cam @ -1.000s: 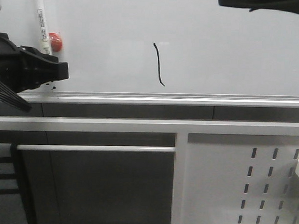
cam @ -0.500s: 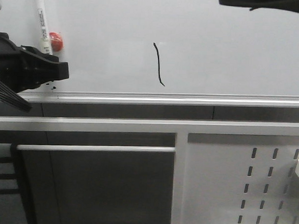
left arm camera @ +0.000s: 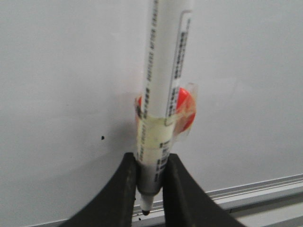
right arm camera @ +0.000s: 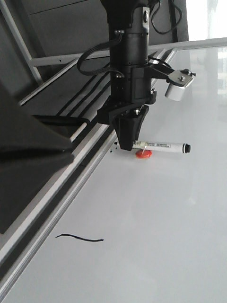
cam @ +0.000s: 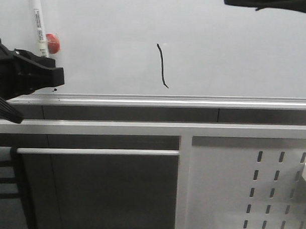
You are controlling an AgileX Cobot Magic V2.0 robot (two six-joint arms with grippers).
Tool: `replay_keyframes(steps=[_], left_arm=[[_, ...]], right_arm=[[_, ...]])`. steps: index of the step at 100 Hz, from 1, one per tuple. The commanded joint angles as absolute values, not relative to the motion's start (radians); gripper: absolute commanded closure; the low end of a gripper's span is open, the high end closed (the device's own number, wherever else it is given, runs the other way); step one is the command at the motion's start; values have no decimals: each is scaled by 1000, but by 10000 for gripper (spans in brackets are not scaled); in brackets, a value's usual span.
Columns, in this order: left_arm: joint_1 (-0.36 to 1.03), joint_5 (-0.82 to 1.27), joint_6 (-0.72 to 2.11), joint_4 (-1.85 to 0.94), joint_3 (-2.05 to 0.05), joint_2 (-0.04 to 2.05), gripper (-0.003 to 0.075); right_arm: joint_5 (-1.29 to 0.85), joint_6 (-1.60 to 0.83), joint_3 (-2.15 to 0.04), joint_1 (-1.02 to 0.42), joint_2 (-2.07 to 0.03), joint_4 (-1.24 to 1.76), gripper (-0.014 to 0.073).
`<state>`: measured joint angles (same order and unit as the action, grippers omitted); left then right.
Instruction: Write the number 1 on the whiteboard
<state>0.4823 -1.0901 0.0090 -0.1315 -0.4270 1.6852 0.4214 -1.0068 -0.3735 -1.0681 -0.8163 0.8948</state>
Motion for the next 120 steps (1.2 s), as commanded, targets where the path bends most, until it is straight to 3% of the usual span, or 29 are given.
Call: replay_keyframes(steps=[1,44,120], left_arm=[[488,-1184,8,-157,-437,1654,740],[488,-1138,17,-313,-437,1654,741],[488,-1075,42,-334,-475,1654,741]], right_arm=[[475,-1012,-398,-1064,-805,875,643],[475,-1012,-398,-1064,-805,876,643],[460,-1012,-398,-1064,-805,878,643]])
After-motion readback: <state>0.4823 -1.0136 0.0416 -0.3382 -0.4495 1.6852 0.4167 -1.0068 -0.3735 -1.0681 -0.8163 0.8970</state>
